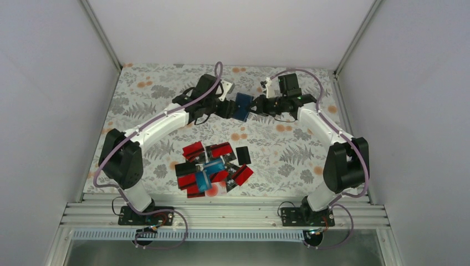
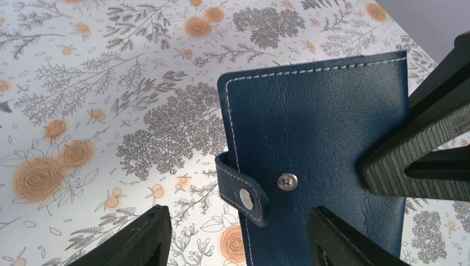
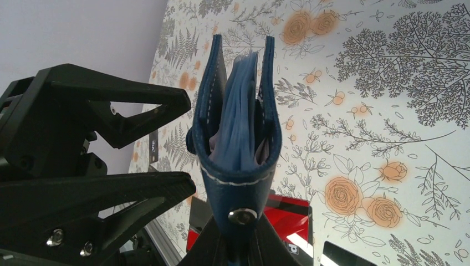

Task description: Put the credit cards into the card holder

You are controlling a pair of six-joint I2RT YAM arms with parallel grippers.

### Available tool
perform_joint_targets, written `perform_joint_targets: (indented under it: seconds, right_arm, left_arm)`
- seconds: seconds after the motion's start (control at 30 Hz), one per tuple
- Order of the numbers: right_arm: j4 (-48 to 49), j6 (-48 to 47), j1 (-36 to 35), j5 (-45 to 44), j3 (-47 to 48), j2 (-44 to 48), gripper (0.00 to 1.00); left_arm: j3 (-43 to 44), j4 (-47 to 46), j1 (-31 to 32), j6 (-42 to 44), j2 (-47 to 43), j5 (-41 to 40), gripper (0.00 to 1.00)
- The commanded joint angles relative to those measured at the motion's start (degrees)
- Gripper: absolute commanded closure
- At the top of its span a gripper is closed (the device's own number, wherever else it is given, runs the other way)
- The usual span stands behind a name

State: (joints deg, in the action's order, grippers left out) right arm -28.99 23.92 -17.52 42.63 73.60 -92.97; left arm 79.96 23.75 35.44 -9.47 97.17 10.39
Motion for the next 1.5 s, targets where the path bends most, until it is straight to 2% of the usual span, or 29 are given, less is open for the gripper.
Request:
perform_joint_targets:
  seconds: [0.0,0.1,0.23,0.37,0.5,0.73,0.93,1.03,1.13,1.23,1.33,1.47]
  right_arm:
    - [0.48,-0.58,-0.66,0.96,0.40,0.16,0.96]
    - [0.36,-0.79,-0.68,1.12,0.38,0.16,0.96]
    - [0.34,-1.04,-0.68,1.31,0.40,0.28,0.96]
    - [0.39,-1.07,-0.68,1.28,0.24,0.24,0.96]
    - [1.22,-0.98,-0.68,2.29,-0.49,-0.20,0.96]
    - [3.89,-0.02,-0.72,1.74,-2.68,-6.20,0.95]
    - [4.78,-0.02,-0.81,-1.90,-2.00,-14.92,0.75]
    - [4.79,-0.05,-0.77,-2.22,-0.04,-19.65,0.68]
    - [1.93,-1.51,-0.83,-4.54,2.69,-23.40,0.53]
    - [-0.02,-2.98,-0.72,-8.55,3.90,-23.34,0.40]
    - [0.79,-3.68,-0.72,-6.83,2.97,-21.22,0.34]
    - [3.33,-3.76,-0.78,-0.81,0.18,-18.69,0.32]
  left_arm:
    - [2.15,-2.05,0.41,-0.20,1.74,-1.31,0.41]
    - [2.08,-2.79,0.42,-0.34,2.61,-2.45,0.46]
    - [1.68,-3.88,0.51,-0.13,3.52,-3.43,0.62]
    - [1.83,-3.81,0.51,0.66,4.34,-4.45,0.73]
    - [0.11,-5.64,0.51,0.82,3.45,-5.32,0.97]
    - [-5.80,-7.99,0.42,-1.14,1.46,-6.39,0.98]
    - [-10.40,-10.41,0.33,-3.40,1.36,-6.19,0.98]
    - [-10.76,-11.37,0.34,-3.68,3.04,-5.87,0.98]
    - [-9.60,-11.05,0.24,-3.94,4.98,-5.59,0.98]
    - [-8.82,-10.43,0.27,-4.52,5.51,-4.85,0.98]
    - [-8.94,-10.22,0.24,-4.67,5.08,-4.22,0.98]
    - [-8.77,-9.66,0.29,-5.06,5.09,-4.00,0.98]
